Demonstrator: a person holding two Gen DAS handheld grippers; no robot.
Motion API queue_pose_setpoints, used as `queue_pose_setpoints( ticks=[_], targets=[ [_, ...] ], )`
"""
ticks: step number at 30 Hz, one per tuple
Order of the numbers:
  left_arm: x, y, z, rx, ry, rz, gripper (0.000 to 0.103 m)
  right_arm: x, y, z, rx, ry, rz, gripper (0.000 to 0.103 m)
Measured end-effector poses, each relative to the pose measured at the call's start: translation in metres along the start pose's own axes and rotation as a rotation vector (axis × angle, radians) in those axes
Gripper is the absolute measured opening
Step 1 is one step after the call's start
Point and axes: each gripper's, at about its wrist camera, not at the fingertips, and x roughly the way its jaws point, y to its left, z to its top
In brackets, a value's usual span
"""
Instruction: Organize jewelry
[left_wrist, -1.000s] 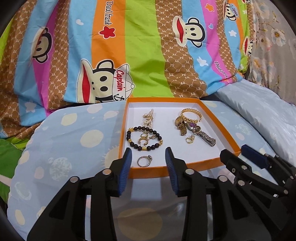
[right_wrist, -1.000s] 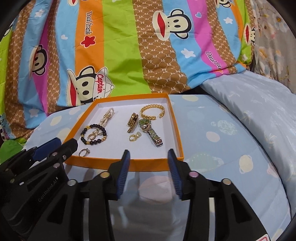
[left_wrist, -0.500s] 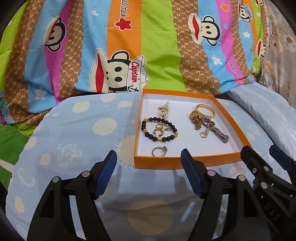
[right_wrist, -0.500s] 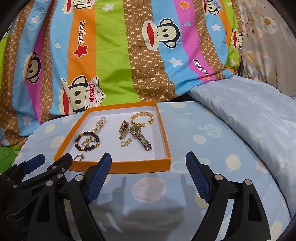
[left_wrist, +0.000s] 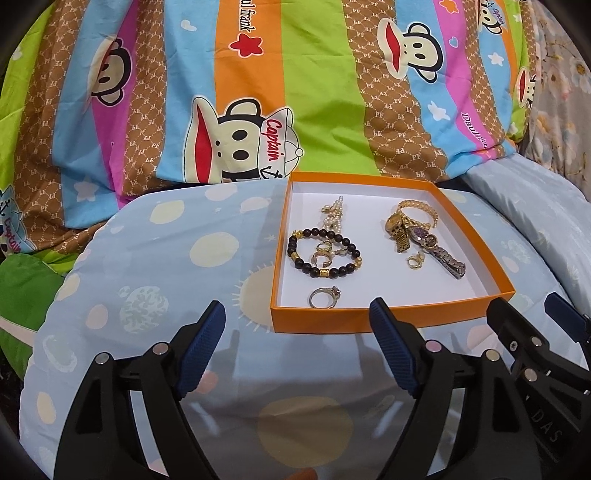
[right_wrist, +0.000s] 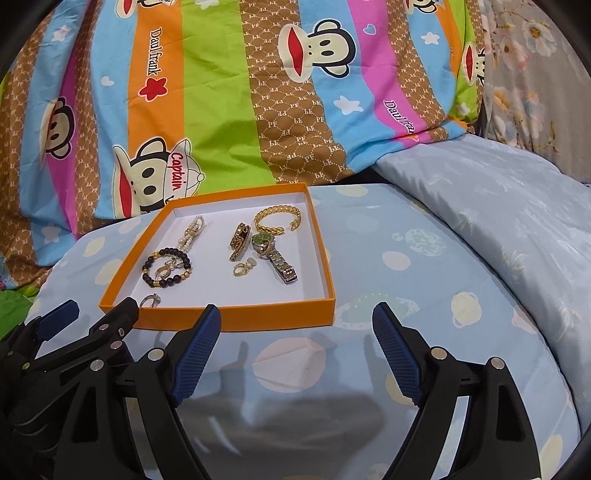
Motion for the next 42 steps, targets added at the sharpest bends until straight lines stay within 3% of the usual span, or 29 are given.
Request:
queue_pose_setpoints(
  ticks=[12, 16, 42],
  targets=[
    [-0.0012, -0.0009, 0.0001, 0.010, -0.007, 0.016, 0.079, -0.0014, -0.0004, -0.0004, -0.013, -0.002, -0.011, 0.083],
    [-0.0022, -0.0015, 0.0005, 0.005, -0.011, 0.023, 0.084, -0.0004, -0.0014, -0.0017, -0.025, 0.006, -0.023, 0.083],
    [-0.0012, -0.0002, 0.0012, 0.009, -0.009, 0.044, 0.084, 0.0008, -0.0018, -0.0020, -0.032, 0.017, -0.027, 0.083]
  ],
)
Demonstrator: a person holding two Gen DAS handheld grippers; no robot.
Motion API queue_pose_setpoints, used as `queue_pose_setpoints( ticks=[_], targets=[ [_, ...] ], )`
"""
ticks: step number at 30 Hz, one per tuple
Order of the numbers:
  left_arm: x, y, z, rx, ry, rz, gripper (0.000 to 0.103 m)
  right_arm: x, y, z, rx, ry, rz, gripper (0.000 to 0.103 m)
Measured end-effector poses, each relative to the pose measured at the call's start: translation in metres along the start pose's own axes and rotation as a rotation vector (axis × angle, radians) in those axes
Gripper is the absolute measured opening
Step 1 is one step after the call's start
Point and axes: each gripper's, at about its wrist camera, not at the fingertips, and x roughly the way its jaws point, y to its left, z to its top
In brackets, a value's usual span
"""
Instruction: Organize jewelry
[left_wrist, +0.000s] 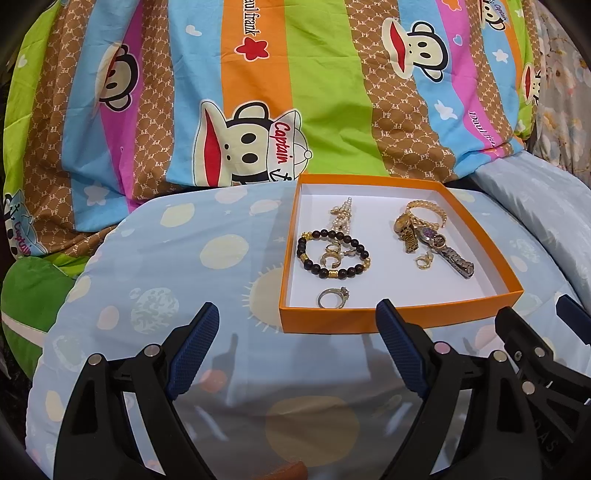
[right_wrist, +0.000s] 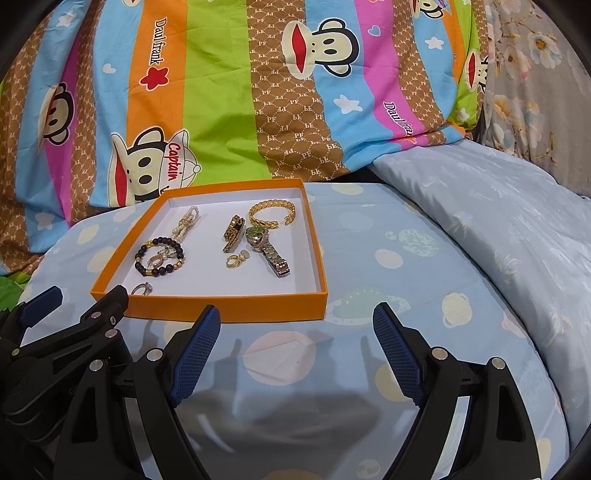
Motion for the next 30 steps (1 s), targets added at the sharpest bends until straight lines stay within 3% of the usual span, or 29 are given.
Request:
queue_pose_setpoints(
  ticks=[30],
  targets=[
    [0.0011, -0.0001, -0.0024, -0.003, 0.002, 0.004, 0.084, -0.0003, 0.0000, -0.0002, -0.007, -0.001, -0.001, 0.083]
  ],
)
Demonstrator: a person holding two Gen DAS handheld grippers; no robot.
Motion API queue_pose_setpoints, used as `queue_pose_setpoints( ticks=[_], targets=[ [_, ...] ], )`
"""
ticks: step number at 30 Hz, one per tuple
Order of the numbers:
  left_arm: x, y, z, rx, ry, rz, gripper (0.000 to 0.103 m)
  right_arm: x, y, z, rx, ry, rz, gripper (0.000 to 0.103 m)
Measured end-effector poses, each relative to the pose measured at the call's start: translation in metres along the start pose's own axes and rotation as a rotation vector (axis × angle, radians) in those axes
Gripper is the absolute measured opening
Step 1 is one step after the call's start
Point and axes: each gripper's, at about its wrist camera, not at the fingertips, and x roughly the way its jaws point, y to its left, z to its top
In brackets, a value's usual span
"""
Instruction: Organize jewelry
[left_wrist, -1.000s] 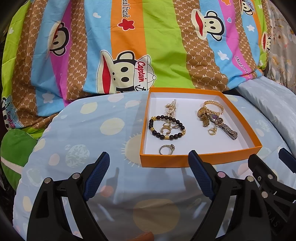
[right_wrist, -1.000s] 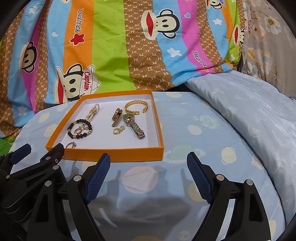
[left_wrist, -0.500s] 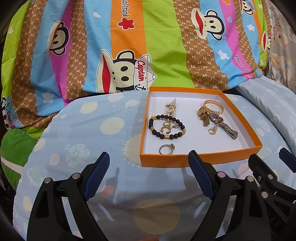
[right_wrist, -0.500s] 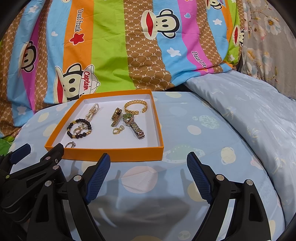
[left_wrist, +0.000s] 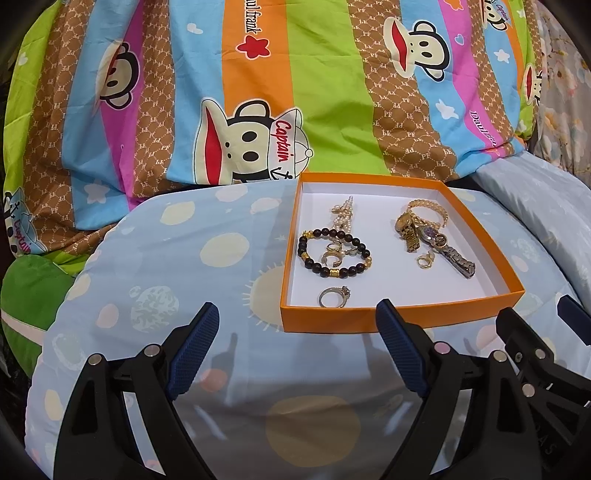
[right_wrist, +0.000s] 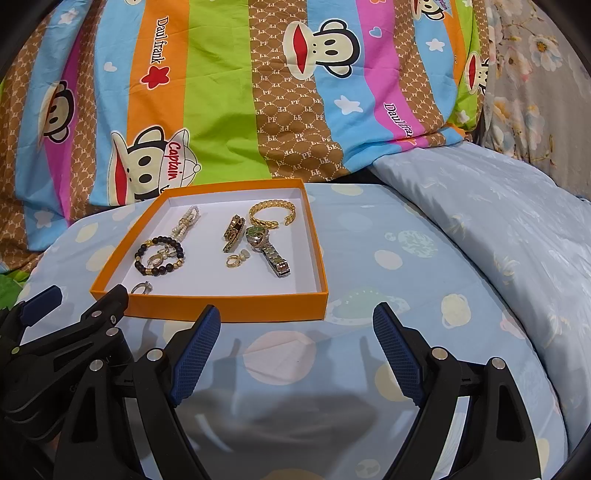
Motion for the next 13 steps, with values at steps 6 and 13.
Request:
queue_pose_setpoints(
  ticks=[6, 13],
  targets=[
    [-0.0005, -0.0004, 0.0006, 0.001, -0.001, 0.001, 0.084, 0.0002, 0.0003, -0.0002, -0.001, 0.000, -0.001, 0.083],
    [-0.0010, -0.0003, 0.0006, 0.001, -0.002, 0.003, 0.084, 0.0004, -0.0010, -0.0005, -0.003, -0.001, -0.007, 0.083]
  ],
)
